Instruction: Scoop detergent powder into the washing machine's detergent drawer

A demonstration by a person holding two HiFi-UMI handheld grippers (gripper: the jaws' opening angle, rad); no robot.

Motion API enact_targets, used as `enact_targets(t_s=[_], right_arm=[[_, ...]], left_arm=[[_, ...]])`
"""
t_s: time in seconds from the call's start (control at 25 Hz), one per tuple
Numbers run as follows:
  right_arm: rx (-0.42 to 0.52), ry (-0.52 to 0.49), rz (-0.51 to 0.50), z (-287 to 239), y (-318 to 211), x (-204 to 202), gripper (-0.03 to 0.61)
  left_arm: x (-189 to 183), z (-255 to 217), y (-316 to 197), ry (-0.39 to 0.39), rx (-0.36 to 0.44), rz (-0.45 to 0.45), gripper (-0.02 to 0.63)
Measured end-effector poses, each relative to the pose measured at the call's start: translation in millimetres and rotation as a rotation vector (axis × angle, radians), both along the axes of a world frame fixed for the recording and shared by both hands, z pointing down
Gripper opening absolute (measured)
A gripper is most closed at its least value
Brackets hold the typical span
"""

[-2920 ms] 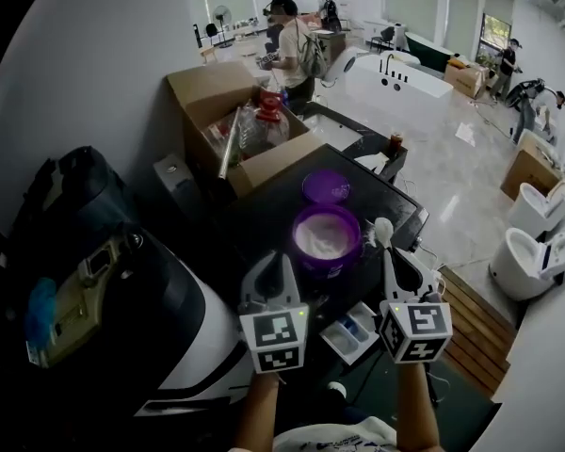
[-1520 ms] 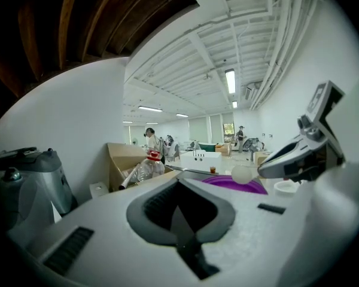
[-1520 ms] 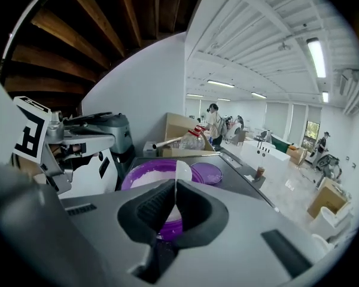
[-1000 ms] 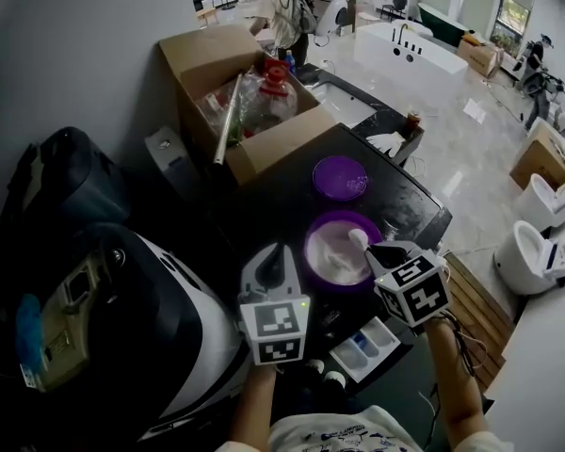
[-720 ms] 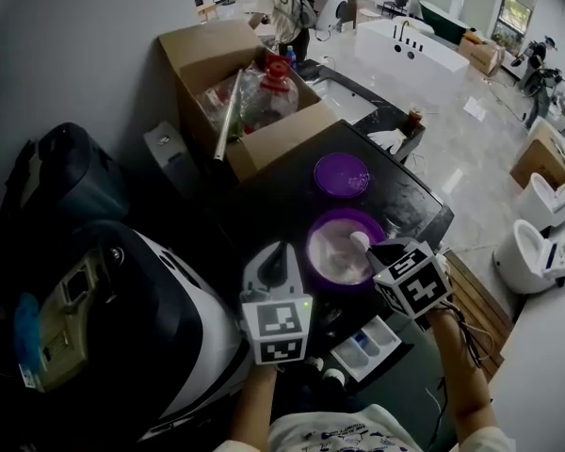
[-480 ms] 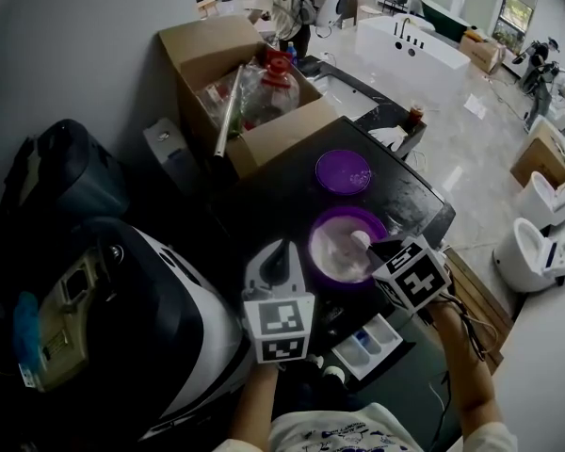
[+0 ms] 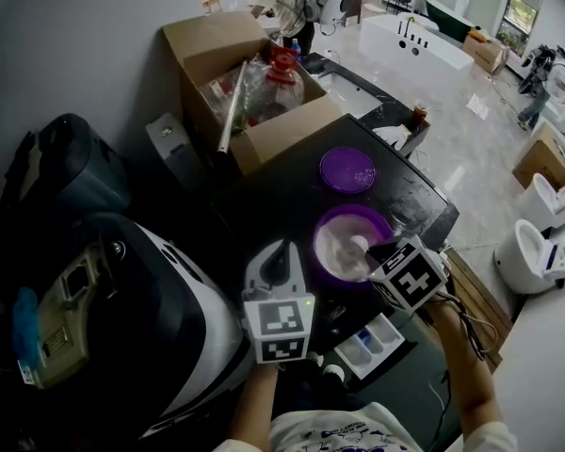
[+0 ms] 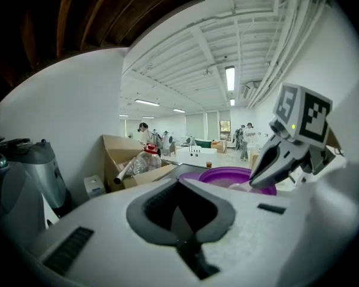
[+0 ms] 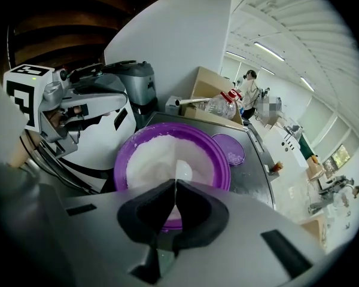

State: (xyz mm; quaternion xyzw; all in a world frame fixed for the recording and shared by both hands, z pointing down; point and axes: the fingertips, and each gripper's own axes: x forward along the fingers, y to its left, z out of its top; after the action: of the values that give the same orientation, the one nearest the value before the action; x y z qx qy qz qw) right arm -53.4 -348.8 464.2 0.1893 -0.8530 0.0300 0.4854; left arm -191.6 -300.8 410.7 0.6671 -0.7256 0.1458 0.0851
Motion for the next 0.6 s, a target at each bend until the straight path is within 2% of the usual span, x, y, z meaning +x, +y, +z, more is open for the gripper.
enact_targets(t_s=[0.6], right_arm=[[-0.090, -0.033, -0.035, 0.5, 23.2, -10.7, 0.020]], left_arm=[[-3.6, -0.6, 5.8, 0.002, 0.000, -0.005, 0.002]])
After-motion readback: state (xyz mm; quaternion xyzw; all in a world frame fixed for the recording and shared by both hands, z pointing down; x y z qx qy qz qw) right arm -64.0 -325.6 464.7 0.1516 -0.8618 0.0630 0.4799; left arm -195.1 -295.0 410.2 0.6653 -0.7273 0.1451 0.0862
